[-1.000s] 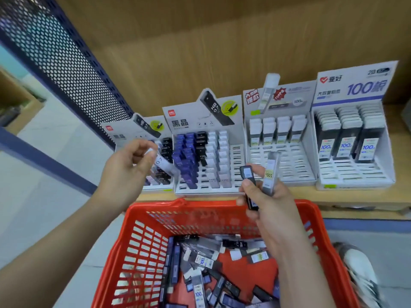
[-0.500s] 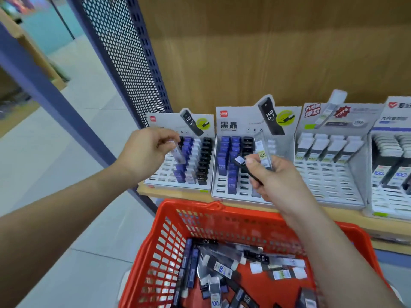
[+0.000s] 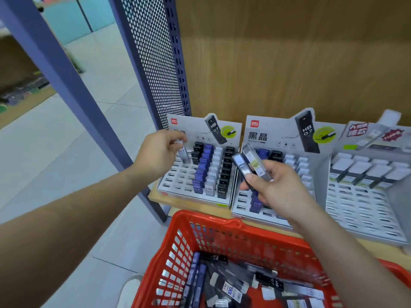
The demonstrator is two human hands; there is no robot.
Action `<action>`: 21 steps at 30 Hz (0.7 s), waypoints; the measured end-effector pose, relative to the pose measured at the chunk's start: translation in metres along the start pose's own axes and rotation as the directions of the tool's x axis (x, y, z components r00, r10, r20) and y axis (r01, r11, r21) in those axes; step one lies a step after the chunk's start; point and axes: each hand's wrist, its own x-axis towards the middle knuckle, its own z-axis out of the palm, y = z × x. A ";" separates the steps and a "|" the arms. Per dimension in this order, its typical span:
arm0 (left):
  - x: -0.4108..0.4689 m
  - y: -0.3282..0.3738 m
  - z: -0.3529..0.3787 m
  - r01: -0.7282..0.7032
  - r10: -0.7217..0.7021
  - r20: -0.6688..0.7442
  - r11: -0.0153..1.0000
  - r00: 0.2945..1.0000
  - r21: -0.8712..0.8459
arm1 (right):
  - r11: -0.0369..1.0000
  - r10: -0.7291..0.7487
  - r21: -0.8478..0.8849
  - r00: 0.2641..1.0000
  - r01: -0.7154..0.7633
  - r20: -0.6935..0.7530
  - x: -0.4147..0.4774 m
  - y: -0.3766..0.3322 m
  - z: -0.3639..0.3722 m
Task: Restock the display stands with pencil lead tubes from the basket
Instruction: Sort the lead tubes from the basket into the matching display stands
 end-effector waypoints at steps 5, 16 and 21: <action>0.003 -0.011 0.010 0.089 -0.091 -0.019 0.994 0.996 -0.065 | 0.999 -0.048 -0.008 0.997 0.048 -0.056 0.001 0.004 0.006; 0.018 -0.022 0.032 -0.039 0.039 -0.006 0.999 0.999 0.027 | 0.998 -0.060 -0.005 0.998 0.060 -0.030 0.002 0.005 0.007; 0.027 -0.023 0.036 -0.083 0.085 -0.003 0.983 0.996 0.164 | 0.998 -0.058 -0.026 0.998 0.057 -0.035 0.002 0.007 0.004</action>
